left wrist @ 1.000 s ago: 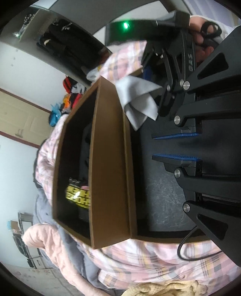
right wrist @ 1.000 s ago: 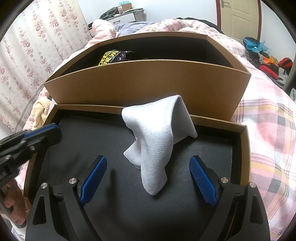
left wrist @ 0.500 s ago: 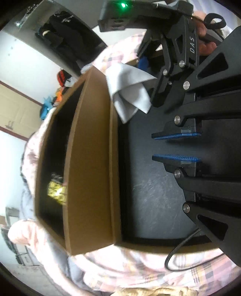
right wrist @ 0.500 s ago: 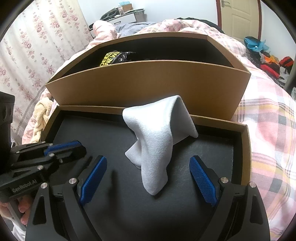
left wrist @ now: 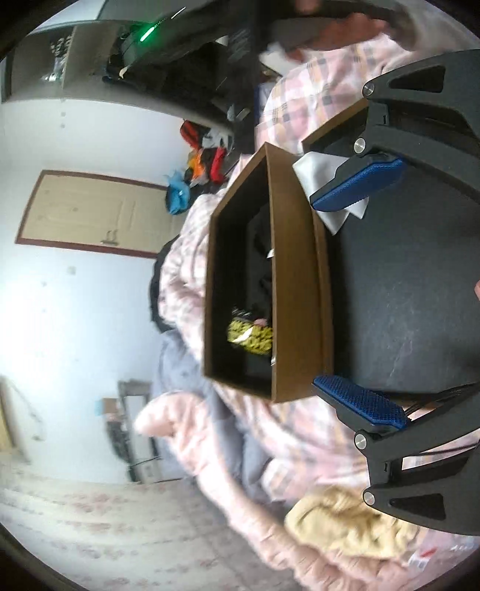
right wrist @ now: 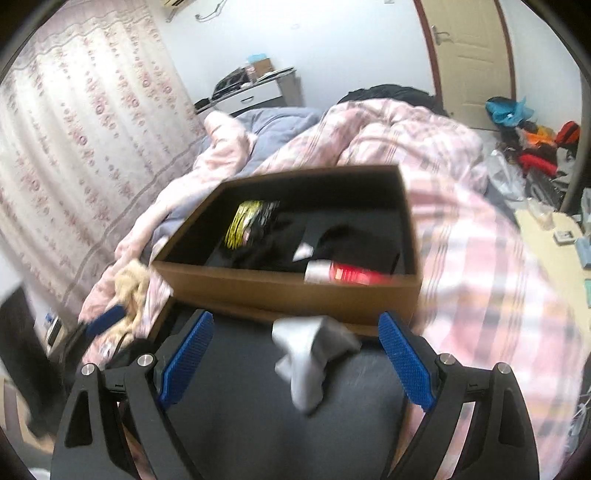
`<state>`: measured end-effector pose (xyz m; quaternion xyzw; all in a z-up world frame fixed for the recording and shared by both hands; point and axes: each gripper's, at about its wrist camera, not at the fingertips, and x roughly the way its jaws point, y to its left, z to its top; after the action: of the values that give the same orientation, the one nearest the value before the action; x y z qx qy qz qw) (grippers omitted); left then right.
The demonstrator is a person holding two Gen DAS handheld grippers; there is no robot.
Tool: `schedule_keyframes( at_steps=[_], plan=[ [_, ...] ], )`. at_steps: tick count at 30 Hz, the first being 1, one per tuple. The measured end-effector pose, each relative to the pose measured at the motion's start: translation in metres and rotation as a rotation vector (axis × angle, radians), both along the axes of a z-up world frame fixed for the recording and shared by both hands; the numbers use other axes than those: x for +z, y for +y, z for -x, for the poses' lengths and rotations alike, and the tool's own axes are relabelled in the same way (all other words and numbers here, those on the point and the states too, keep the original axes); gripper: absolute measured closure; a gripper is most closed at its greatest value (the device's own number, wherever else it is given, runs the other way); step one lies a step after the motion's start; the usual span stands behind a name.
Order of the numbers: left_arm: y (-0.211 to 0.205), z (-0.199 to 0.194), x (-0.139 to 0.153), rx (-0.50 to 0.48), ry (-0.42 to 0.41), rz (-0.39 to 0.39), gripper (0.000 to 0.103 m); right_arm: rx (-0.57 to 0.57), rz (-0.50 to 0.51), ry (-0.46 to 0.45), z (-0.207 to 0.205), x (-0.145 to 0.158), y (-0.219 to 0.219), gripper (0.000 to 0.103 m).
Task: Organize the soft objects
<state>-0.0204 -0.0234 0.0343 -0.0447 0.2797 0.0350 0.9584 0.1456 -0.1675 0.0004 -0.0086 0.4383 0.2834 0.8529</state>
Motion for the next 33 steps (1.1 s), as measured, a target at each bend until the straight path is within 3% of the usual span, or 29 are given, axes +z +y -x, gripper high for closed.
schedule_keyframes(
  at_steps=[4,9,16,19,25,29,31,33],
  plan=[
    [0.000,0.010,0.008,0.042,-0.044,-0.057,0.015,0.019,0.097,0.048,-0.032,0.001,0.041,0.013],
    [0.003,0.022,0.016,0.092,-0.099,-0.090,0.015,0.023,0.233,0.164,-0.072,-0.030,0.082,0.013],
    [0.012,0.037,0.027,0.148,-0.194,-0.083,0.015,-0.001,0.391,0.266,-0.099,-0.062,0.100,0.013],
    [0.015,0.042,0.031,0.153,-0.211,-0.075,0.015,-0.029,0.450,0.262,-0.107,-0.071,0.101,0.013],
    [0.011,0.044,0.031,0.156,-0.214,-0.091,0.015,-0.051,0.433,0.348,-0.122,-0.088,0.093,0.015],
    [0.008,0.041,0.030,0.151,-0.202,-0.113,0.015,-0.022,0.444,0.366,-0.121,-0.096,0.092,0.024],
    [0.008,0.041,0.030,0.151,-0.202,-0.120,0.015,-0.019,0.439,0.351,-0.120,-0.094,0.091,0.034],
    [0.008,0.040,0.029,0.153,-0.201,-0.122,0.015,-0.014,0.390,0.377,-0.120,-0.092,0.088,0.063]
  ],
)
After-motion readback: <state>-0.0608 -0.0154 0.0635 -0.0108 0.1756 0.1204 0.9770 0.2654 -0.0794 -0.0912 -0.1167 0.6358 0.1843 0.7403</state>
